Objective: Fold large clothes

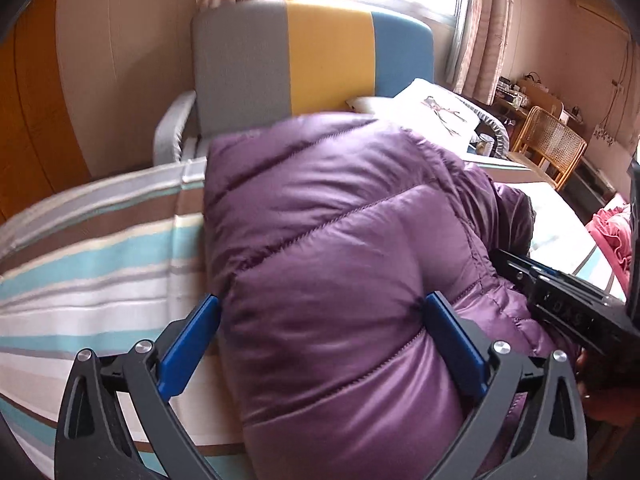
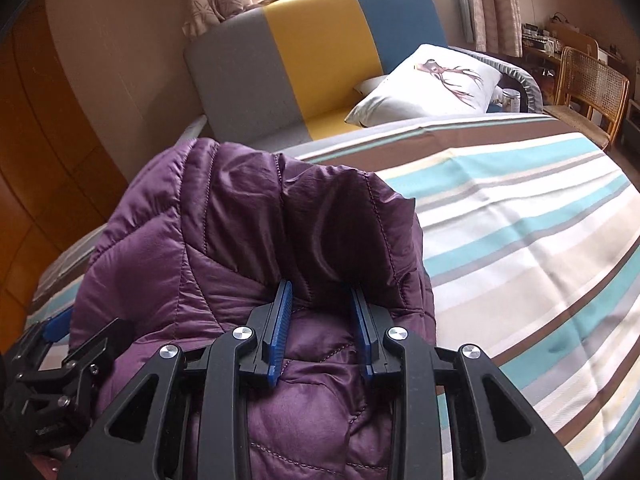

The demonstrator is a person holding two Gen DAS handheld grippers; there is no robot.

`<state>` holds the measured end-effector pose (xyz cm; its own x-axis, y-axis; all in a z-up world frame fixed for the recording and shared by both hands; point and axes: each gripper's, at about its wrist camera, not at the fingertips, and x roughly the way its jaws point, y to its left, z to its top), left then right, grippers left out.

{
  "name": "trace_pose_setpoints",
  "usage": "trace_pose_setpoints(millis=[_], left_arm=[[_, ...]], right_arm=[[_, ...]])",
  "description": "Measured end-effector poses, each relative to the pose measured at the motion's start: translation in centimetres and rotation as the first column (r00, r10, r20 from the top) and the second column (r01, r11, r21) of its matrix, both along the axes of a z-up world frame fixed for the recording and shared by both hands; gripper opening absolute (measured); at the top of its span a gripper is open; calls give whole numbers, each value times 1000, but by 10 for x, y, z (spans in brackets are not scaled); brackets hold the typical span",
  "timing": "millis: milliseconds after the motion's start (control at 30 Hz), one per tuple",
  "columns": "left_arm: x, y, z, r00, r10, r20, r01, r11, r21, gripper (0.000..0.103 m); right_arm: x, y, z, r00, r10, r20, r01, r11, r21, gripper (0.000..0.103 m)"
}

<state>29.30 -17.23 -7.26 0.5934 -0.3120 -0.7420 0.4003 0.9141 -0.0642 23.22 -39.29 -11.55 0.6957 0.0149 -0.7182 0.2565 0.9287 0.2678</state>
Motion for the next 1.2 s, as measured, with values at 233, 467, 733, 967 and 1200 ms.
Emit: trace_pose_setpoints(millis=[233,467,733,967,1200], left_arm=[[6,-5,-20,1000,-1,-4,1,1000,23,101],[-2,2,-16,1000,-14,-3,14,1000,6,101],[-45,50,-6,999,22,24,-19,991,-132,101],[-44,43,-23,999,-35,-11,35,999,-37,101],[-29,56,-36,993,-25,-119,10,992,-129,101]], right_arm=[[12,4,-24,1000,-5,2,5,999,-45,28],[1,4,-15,1000,3,22,-2,1000,-27,29],[-64,-3,16,992,-58,113,50,996,74,64],[-60,-4,-13,998,-65,16,64,995,80,61],[-58,-11,-27,998,-65,-6,66,989,130,62]])
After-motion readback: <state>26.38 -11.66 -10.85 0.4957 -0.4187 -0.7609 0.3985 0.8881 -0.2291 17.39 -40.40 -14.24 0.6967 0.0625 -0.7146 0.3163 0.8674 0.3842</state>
